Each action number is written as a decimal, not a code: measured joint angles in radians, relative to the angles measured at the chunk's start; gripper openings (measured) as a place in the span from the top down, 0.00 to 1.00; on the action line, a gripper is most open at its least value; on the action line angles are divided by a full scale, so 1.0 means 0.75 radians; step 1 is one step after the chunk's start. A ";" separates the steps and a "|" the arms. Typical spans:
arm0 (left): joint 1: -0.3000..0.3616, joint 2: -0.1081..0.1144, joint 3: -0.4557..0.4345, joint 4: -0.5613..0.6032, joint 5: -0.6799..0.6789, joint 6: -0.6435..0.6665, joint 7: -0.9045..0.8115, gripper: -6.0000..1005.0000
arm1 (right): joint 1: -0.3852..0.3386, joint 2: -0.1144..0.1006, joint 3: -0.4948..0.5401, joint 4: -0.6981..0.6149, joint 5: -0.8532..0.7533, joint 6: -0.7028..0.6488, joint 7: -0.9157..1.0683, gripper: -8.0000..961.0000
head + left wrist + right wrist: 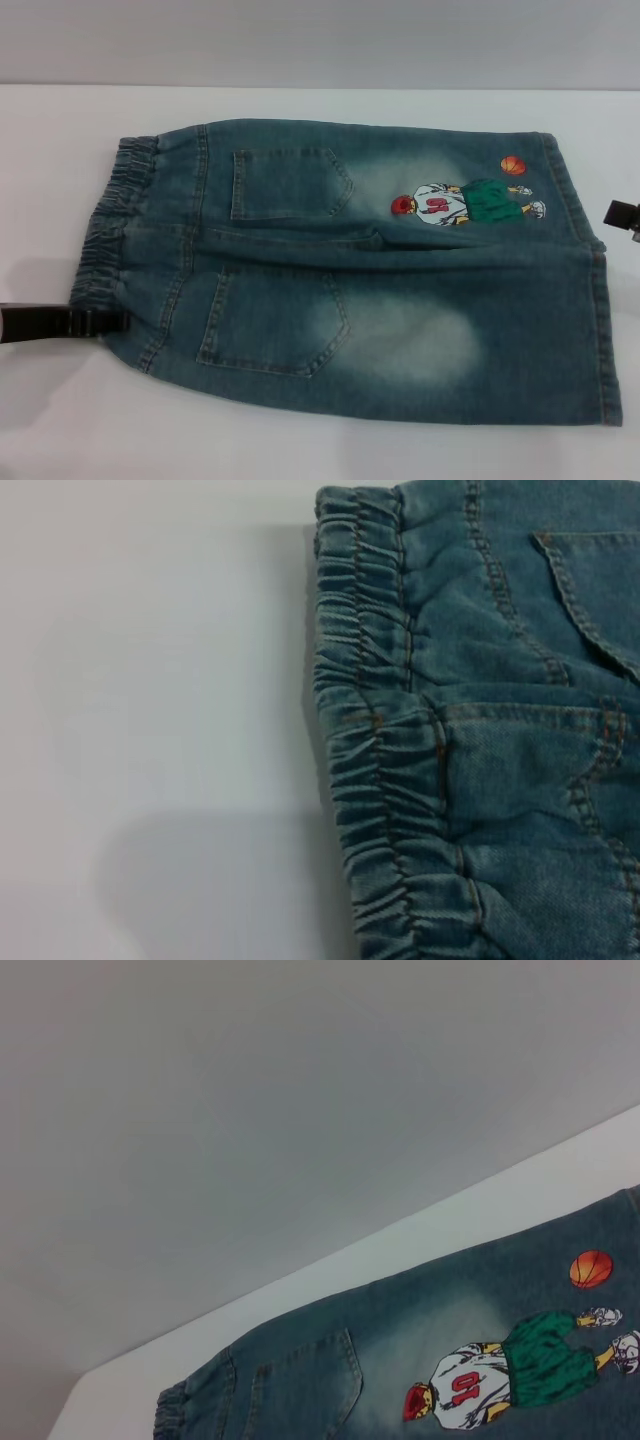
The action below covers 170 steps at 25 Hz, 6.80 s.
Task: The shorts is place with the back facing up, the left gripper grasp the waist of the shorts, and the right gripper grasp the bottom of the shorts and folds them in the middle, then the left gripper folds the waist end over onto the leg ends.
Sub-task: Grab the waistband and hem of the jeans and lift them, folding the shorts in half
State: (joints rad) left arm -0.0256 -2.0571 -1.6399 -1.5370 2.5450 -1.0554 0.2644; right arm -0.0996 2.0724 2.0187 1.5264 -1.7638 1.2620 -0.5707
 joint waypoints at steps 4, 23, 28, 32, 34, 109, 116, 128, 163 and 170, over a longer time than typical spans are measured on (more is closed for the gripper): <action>-0.005 0.000 -0.006 0.004 0.000 -0.013 0.000 0.15 | 0.000 0.000 0.002 0.000 0.018 0.014 -0.001 0.30; -0.014 0.000 -0.004 -0.012 -0.004 -0.054 0.006 0.55 | -0.004 -0.002 0.008 -0.006 0.033 0.045 -0.004 0.30; -0.007 0.000 -0.003 -0.028 -0.002 -0.055 0.003 0.57 | 0.001 -0.002 0.008 -0.010 0.033 0.046 -0.004 0.30; 0.006 0.000 -0.006 -0.054 0.000 -0.074 0.001 0.60 | 0.002 -0.002 0.008 -0.011 0.034 0.047 -0.004 0.30; 0.006 0.000 -0.006 -0.054 0.000 -0.074 0.001 0.62 | 0.002 -0.002 0.008 -0.011 0.034 0.052 -0.003 0.30; -0.103 0.000 -0.002 -0.104 0.000 -0.159 -0.013 0.86 | -0.059 0.010 0.132 -0.138 -0.348 0.270 0.190 0.30; -0.099 0.000 -0.004 -0.109 -0.001 -0.160 -0.013 0.86 | -0.058 0.010 0.129 -0.147 -0.348 0.259 0.188 0.30; -0.102 0.000 -0.003 -0.113 -0.004 -0.158 -0.013 0.86 | -0.048 0.012 0.122 -0.155 -0.350 0.257 0.184 0.30; -0.095 0.000 -0.007 -0.119 -0.007 -0.155 -0.005 0.86 | 0.007 0.012 0.061 -0.211 -0.335 0.240 0.170 0.30; -0.096 0.000 -0.005 -0.116 -0.009 -0.153 -0.005 0.86 | -0.002 0.011 0.074 -0.197 -0.334 0.240 0.173 0.30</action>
State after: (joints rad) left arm -0.0978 -2.0571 -1.6440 -1.6239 2.5381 -1.1703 0.2608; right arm -0.1009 2.0809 2.0743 1.3790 -2.0140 1.4418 -0.4406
